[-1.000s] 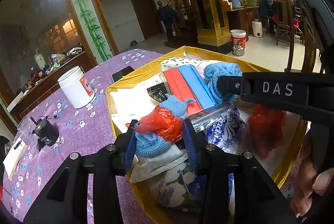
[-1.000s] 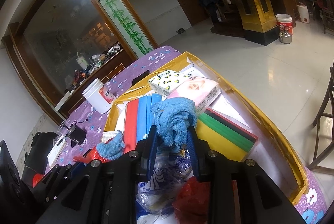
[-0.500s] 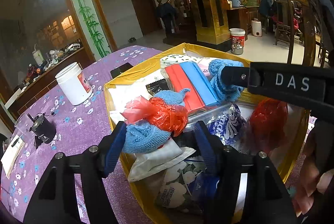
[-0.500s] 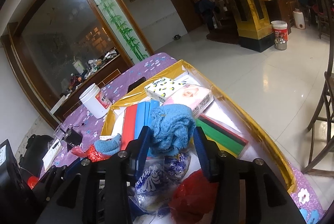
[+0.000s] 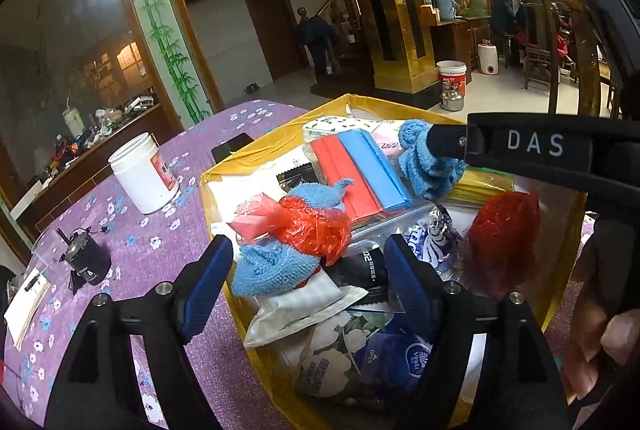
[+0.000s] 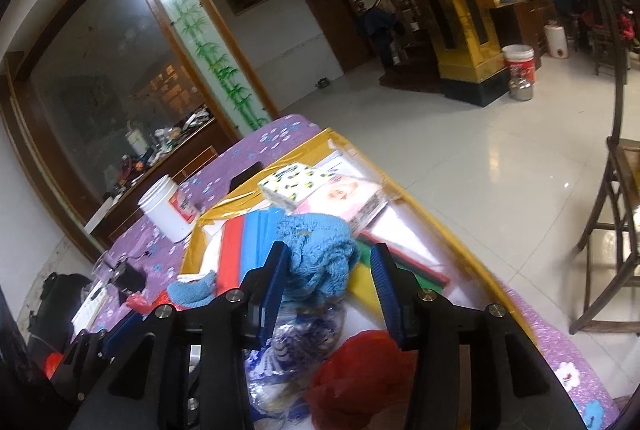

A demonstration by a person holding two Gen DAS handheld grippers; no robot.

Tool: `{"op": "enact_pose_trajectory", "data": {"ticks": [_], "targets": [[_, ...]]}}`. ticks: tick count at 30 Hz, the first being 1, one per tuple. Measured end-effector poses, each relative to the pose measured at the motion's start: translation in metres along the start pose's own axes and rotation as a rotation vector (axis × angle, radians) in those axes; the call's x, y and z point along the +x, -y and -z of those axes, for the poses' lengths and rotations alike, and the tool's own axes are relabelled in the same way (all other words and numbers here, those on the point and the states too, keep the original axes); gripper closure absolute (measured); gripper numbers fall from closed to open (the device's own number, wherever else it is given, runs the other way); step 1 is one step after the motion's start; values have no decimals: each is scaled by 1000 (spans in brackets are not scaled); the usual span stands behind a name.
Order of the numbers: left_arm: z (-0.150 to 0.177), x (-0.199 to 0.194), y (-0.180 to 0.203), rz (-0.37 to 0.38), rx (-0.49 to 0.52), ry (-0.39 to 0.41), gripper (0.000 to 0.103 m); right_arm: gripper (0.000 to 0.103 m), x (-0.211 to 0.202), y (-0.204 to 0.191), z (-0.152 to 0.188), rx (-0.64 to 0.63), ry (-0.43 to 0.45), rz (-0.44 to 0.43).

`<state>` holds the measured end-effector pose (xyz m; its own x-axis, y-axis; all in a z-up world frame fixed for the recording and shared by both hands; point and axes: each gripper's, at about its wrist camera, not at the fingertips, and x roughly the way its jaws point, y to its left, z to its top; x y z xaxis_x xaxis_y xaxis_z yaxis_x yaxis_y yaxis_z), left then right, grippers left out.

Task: Organize soft objects
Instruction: 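Open both grippers and withdraw them from the box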

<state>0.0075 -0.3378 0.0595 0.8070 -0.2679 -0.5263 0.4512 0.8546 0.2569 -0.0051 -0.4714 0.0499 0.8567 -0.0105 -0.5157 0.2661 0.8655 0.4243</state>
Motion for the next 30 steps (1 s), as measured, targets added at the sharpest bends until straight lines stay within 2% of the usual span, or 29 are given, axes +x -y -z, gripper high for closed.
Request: {"op": "enact_pose_trajectory", "data": {"ticks": [6,14,17,19,22,26,30], "targets": [[1,-2,-2,0,-7,8,23,57,-7,2,-2,-5,43,47],[1,-6,-4,5,-19,23,22,60,-5,7,-3,8,37,80],[0,-7,-4,4,-22,26,22,57,-14,6,-3,-4,72,57],[0,-8,-4,4,-24,30,22,49,-19,4,-3,-10,96,34],[0,-9,-4,6,-24,32,22,47,-22,-2,-3,-27,106,8],[0,-13,-5,7,-25,41,22,45,-23,-7,-2,-50,109,-3],[1,-16,-6,14,-23,45,22,39,-23,-10,-1,-62,110,10]]}}
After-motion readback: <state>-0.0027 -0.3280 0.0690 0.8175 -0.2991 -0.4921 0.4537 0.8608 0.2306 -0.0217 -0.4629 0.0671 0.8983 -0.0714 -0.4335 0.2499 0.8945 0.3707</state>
